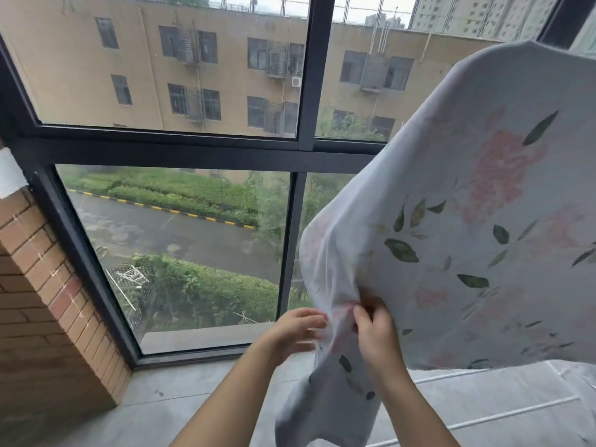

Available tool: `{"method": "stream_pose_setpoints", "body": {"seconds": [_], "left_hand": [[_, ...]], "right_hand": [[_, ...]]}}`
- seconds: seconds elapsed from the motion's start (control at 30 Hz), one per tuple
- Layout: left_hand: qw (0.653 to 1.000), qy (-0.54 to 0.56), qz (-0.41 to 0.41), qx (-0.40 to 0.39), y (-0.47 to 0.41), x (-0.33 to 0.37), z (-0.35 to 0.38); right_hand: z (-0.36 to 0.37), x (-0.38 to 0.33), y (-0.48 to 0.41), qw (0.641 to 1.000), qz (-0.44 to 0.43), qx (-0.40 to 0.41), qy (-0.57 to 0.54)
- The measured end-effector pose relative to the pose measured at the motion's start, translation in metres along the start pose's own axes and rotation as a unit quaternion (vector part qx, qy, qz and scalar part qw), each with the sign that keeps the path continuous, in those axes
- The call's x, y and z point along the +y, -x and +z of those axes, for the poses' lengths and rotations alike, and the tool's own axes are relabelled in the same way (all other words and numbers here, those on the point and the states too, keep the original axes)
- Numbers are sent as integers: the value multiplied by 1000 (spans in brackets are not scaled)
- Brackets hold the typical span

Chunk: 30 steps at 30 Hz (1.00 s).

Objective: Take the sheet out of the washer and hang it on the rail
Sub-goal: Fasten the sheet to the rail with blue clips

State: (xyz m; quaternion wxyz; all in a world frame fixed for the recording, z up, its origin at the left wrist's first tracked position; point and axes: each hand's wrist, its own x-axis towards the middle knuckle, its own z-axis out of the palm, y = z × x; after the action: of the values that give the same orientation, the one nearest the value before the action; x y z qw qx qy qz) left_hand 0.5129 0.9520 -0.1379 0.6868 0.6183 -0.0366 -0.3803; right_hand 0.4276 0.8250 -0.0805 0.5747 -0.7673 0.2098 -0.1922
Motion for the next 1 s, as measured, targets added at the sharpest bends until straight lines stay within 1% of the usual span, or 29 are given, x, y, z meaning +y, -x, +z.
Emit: {"method": "stream_pose_setpoints", "body": {"seconds": [0.07,0.13,0.27,0.4,0.47,0.53,0.57,0.63,0.7,0.77,0.8,0.83,0.9,0.97,1.0], "left_hand": [[998,0,4,66,-8,2,-1],[997,0,12,79,-16,7,1],[994,98,25,45,-26,23,10],[984,169,54,11,-20,32,7],[977,192,91,-12,-7,39,6],[968,191,159,-24,9,54,8],[963,176,201,-27,18,66,10],[954,116,274,-42,39,92,15],[941,11,334,-58,60,119,24],[915,-98,387,-60,83,142,36],[898,-150,409,-61,92,151,43],[879,-203,427,-61,100,158,51],[840,-300,446,-69,107,167,66],[809,-365,456,-66,106,172,75],[794,-392,461,-57,102,174,75]], "right_hand": [[-6,0,0,1000,13,5,-7],[-11,-1,0,1000,13,11,-14],[-21,-2,-1,999,18,25,-13],[-29,-6,-4,1000,15,13,5],[-34,-10,-4,1000,6,16,6],[-37,-16,-2,1000,-15,25,8],[-38,-19,0,999,-30,21,12],[-41,-23,6,997,-63,-11,38],[-42,-31,9,993,-95,-47,53],[-38,-42,11,987,-125,-66,73],[-34,-49,12,984,-134,-60,99],[-29,-54,13,980,-149,-37,128],[-24,-59,12,970,-174,43,162],[-27,-68,12,969,-167,107,147],[-33,-70,10,974,-156,114,121]]}}
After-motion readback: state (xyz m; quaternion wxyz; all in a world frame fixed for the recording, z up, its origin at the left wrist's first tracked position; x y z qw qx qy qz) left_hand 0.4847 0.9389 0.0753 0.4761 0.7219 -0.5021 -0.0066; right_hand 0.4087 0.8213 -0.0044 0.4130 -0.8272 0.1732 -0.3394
